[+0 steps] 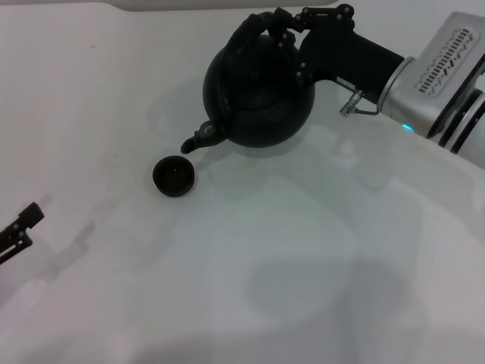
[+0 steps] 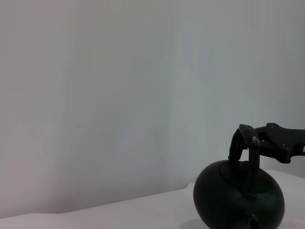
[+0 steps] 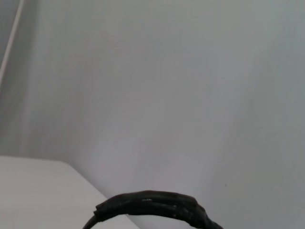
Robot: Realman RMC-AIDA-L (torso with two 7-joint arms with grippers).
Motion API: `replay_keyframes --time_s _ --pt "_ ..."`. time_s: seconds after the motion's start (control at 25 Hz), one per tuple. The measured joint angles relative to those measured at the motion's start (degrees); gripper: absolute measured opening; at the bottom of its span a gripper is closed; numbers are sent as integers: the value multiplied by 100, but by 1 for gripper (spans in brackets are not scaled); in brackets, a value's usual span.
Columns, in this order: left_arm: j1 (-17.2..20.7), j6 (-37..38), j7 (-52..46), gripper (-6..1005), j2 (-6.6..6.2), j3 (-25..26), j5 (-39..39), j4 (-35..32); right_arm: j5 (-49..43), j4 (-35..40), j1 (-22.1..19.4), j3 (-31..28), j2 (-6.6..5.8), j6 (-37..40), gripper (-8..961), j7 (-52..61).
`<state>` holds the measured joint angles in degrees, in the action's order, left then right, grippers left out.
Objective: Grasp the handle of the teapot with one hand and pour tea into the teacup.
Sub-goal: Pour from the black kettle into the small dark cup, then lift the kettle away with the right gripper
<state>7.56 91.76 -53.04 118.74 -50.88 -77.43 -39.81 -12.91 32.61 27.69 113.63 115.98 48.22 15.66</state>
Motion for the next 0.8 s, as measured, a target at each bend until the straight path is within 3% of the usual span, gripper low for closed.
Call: replay_keyframes --time_s 0.8 --pt "-37 -2 -4 886 0 35 11 -1 36 620 -188 226 -6 -461 113 -902"
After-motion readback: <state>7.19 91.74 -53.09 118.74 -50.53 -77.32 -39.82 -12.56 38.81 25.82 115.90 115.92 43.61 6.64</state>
